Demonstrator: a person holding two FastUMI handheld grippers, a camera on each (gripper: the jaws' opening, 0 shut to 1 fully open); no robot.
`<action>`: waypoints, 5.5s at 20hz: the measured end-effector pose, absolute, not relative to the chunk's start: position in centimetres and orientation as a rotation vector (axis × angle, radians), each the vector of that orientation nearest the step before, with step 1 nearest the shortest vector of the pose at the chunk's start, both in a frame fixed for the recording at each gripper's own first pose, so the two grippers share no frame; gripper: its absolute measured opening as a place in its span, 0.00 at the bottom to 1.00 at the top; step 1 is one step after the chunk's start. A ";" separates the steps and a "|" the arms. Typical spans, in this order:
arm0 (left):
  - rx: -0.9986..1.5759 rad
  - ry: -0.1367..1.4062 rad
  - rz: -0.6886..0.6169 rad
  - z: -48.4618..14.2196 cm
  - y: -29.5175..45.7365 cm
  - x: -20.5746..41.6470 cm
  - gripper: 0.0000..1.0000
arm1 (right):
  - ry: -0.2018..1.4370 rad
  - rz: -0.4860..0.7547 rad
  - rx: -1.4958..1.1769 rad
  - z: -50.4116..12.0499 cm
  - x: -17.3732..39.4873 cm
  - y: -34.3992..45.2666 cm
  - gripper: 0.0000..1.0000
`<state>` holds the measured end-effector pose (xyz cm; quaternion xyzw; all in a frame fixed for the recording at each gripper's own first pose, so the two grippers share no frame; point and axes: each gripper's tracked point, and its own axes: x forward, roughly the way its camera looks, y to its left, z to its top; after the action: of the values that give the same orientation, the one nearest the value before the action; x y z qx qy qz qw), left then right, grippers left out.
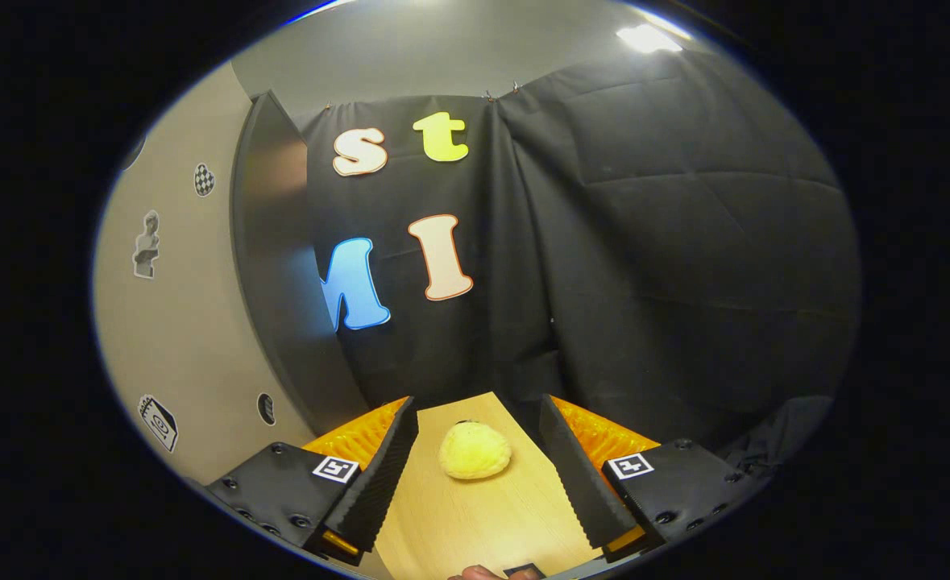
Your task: Open the cabinet door with the right hand, grasp the bottle in the cabinet with the left hand and place it on the coaster, then close the cabinet door with the right hand.
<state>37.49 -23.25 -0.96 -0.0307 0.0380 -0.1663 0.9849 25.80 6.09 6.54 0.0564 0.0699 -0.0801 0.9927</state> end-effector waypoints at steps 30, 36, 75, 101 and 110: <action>0.041 0.003 -0.353 0.5 -13.8 20.9 0.72 | 0.050 -0.130 0.177 8.9 21.3 10.4 0.96; 0.030 0.061 -0.295 -3.1 -8.3 15.4 0.75 | 0.052 -0.124 0.263 9.0 19.7 11.7 0.89; 0.005 0.201 -0.180 -35.3 -4.6 1.9 0.76 | -0.085 -0.237 0.077 4.3 14.7 14.5 0.96; 0.034 0.114 -0.111 -19.5 -4.1 1.3 0.88 | -0.002 -0.236 0.142 0.9 16.8 10.0 0.97; -0.016 0.056 0.048 -9.9 -4.9 -1.0 0.88 | 0.034 -0.067 0.119 1.6 20.6 9.6 0.97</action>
<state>-1.01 -4.93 -9.90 -0.0080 0.0282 0.0240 0.9993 20.64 9.55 1.65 0.0597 0.0167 -0.0336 0.9975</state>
